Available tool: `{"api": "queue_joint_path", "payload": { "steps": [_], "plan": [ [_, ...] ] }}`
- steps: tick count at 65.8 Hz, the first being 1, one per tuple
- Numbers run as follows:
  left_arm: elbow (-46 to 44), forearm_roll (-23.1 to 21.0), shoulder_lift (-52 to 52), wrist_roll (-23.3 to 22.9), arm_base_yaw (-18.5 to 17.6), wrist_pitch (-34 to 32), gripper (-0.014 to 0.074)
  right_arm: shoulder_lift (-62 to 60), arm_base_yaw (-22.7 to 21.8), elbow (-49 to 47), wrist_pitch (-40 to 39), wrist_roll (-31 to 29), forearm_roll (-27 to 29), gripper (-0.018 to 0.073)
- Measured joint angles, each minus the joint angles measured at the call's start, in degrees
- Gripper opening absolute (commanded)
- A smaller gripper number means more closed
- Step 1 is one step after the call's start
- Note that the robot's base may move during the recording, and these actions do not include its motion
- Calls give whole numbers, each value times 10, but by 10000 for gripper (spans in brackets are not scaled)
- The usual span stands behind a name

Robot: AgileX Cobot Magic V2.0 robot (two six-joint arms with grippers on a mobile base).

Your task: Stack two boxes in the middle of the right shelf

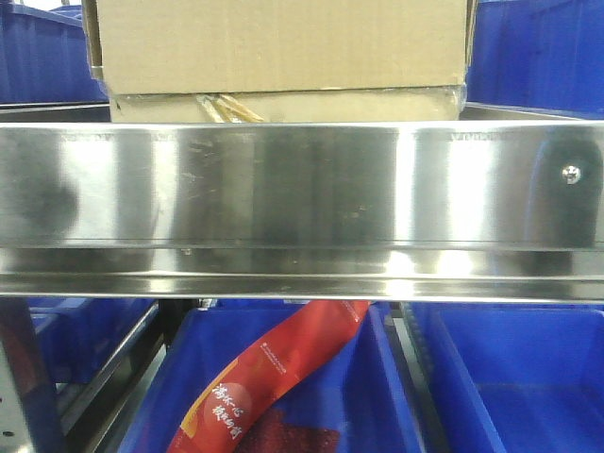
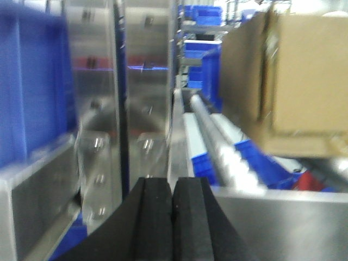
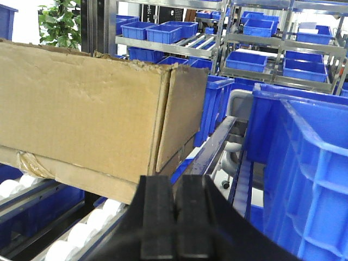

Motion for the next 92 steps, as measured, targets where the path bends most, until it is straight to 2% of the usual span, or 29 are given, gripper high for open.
{"api": "queue_joint_path", "payload": {
  "steps": [4, 15, 59, 68, 75, 92],
  "plan": [
    [28, -1, 0, 0, 0, -31, -111, 0, 0, 1, 0, 0, 0, -154],
    [35, -1, 0, 4, 0, -48, -111, 0, 0, 1, -2, 0, 0, -154],
    [36, -5, 0, 4, 0, -52, -111, 0, 0, 1, -2, 0, 0, -154],
    [36, -5, 0, 4, 0, -52, -111, 0, -4, 3, -2, 0, 18, -154],
    [36, -5, 0, 4, 0, -52, -111, -10, -28, 20, 3, 0, 19, -154],
    [36, -5, 0, 4, 0, -52, -111, -80, -147, 104, 5, 22, 16, -154]
  ]
}}
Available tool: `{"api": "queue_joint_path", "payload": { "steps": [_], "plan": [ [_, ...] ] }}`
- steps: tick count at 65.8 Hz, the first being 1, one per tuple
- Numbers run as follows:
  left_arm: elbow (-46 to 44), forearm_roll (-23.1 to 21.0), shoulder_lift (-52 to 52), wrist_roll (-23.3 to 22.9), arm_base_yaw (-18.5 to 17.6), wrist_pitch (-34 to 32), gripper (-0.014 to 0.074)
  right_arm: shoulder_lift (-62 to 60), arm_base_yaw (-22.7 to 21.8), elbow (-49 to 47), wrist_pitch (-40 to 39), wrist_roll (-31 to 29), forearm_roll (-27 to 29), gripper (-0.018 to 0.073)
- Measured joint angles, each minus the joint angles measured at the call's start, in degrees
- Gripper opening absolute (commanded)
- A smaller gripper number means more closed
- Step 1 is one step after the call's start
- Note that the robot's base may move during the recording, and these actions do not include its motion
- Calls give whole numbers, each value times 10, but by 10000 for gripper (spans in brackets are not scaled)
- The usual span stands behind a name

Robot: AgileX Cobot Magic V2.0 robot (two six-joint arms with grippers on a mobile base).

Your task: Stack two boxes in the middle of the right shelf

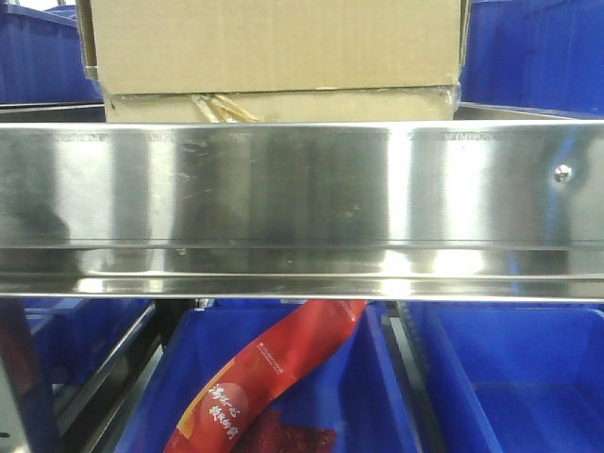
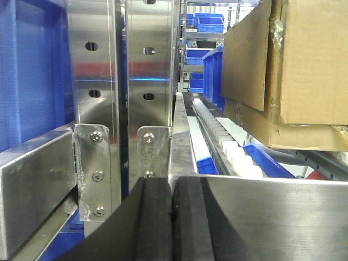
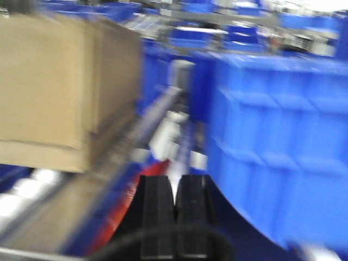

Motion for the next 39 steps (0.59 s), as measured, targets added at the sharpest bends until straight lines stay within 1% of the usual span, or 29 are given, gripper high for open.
{"api": "queue_joint_path", "payload": {
  "steps": [5, 12, 22, 39],
  "plan": [
    [0, 0, 0, 0, 0, 0, -111, -26, -26, 34, 0, 15, -14, -154],
    [0, 0, 0, 0, 0, 0, -111, -64, -41, 83, -10, 32, -28, -154],
    [0, 0, 0, 0, 0, 0, -111, -115, -43, 138, -18, 36, -33, -154],
    [1, 0, 0, 0, 0, -1, -111, -125, -43, 145, -20, 38, -58, -154]
  ]
}}
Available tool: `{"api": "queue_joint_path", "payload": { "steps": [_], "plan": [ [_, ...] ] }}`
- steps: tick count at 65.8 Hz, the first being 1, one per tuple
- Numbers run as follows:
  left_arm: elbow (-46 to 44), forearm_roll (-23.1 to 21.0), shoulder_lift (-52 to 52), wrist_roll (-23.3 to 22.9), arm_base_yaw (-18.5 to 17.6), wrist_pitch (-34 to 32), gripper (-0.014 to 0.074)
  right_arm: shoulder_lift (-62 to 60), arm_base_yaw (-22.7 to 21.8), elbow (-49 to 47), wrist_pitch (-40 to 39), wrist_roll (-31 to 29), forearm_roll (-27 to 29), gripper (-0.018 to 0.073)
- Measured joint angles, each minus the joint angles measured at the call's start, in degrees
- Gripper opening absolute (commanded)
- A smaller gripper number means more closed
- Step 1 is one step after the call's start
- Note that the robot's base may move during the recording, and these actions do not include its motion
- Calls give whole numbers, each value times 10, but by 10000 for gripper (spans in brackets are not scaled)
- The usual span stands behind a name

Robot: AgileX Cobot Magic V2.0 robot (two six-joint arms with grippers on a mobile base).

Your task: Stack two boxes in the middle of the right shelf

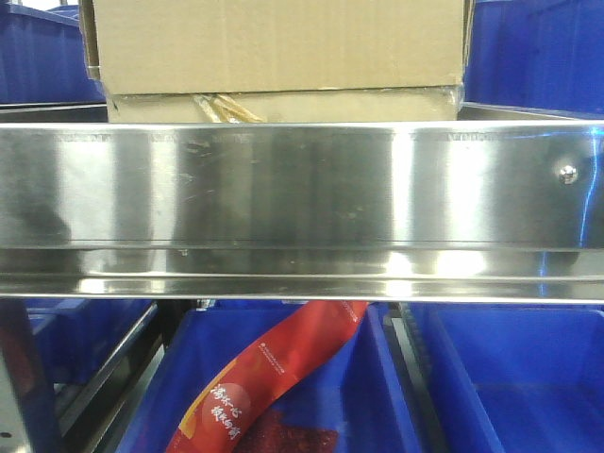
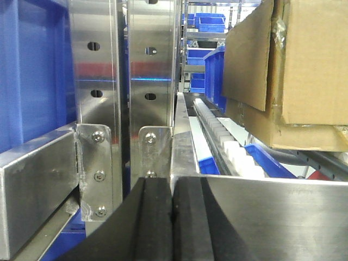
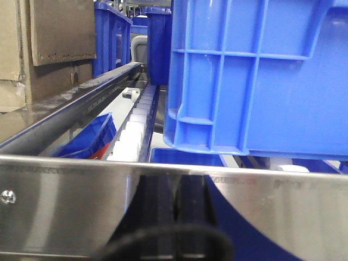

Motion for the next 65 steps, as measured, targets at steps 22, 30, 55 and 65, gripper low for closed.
{"api": "queue_joint_path", "payload": {
  "steps": [22, 30, 55, 65],
  "plan": [
    [0, 0, 0, 0, 0, 0, -111, 0, 0, 0, -19, 0, -1, -154],
    [0, 0, 0, 0, 0, 0, -111, 0, 0, 0, -19, 0, -1, -154],
    [0, 0, 0, 0, 0, 0, -111, 0, 0, 0, -19, 0, -1, -154],
    [0, 0, 0, 0, 0, 0, -111, 0, 0, 0, -19, 0, -1, -154]
  ]
}}
